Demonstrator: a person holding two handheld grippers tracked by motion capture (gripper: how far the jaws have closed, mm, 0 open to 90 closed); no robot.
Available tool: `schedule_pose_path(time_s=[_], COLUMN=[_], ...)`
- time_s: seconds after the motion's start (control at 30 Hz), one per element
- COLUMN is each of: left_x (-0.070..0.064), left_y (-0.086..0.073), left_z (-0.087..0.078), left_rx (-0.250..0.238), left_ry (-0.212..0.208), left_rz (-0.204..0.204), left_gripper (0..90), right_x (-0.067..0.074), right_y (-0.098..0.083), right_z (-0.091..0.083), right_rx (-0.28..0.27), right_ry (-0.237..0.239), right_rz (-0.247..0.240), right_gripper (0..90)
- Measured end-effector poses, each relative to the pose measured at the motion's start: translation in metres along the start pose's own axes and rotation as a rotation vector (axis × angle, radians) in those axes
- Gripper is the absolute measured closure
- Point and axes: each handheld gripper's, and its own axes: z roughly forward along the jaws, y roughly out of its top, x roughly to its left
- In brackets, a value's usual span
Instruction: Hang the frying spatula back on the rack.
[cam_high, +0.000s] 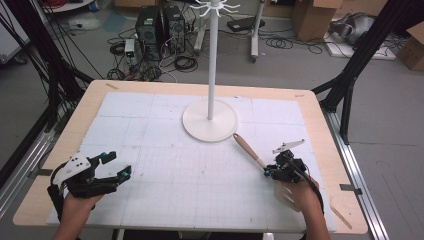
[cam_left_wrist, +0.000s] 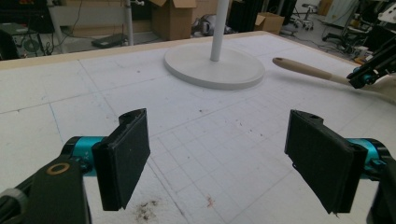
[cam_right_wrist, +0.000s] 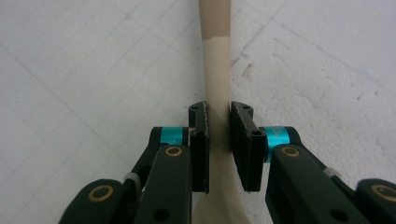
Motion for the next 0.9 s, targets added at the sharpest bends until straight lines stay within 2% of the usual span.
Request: schedule_pose_path(time_s=[0.23, 0.4, 0.57, 0.67, 0.73, 0.77, 0.8, 0.83, 0.87, 0.9], left_x=[-0.002, -0.006, -0.014, -0.019, -0.023, -0.026, -0.031, -0.031, -0.036, -0.039], left_y=[0.001, 0.004, 0.009, 0.014, 0.017, 0.019, 0.024, 0.024, 0.029, 0.031], left_z=[0.001, 0.002, 0.007, 0.011, 0.017, 0.02, 0.029, 0.029, 0.039, 0.044], left_rx=[-0.005, -0.019, -0.022, -0.022, -0.018, -0.016, -0.005, -0.005, -0.015, -0.022], left_ry=[-0.003, -0.004, -0.027, -0.04, -0.056, -0.065, -0.095, -0.095, -0.128, -0.142], left_rz=[0.005, 0.003, 0.004, -0.01, -0.023, -0.022, -0.029, -0.029, -0.082, -0.1], left_gripper=[22.6, 22.4, 22.5, 22.5, 22.6, 22.7, 23.0, 23.4, 24.5, 24.3], right_x=[0.006, 0.021, 0.039, 0.045, 0.055, 0.058, 0.061, 0.063, 0.065, 0.068], right_y=[-0.001, 0.004, 0.012, 0.014, 0.017, 0.018, 0.019, 0.019, 0.02, 0.021], right_z=[-0.013, -0.019, -0.022, -0.023, -0.026, -0.026, -0.027, -0.027, -0.027, -0.027], right_rx=[-0.107, -0.175, -0.227, -0.248, -0.278, -0.288, -0.298, -0.305, -0.316, -0.319], right_ry=[0.023, 0.043, 0.076, 0.086, 0.093, 0.098, 0.102, 0.113, 0.122, 0.129], right_rz=[-0.004, -0.031, -0.057, -0.06, -0.07, -0.076, -0.077, -0.077, -0.082, -0.078], right_gripper=[77.8, 77.8, 77.7, 77.7, 77.7, 77.7, 77.7, 77.7, 77.7, 77.7])
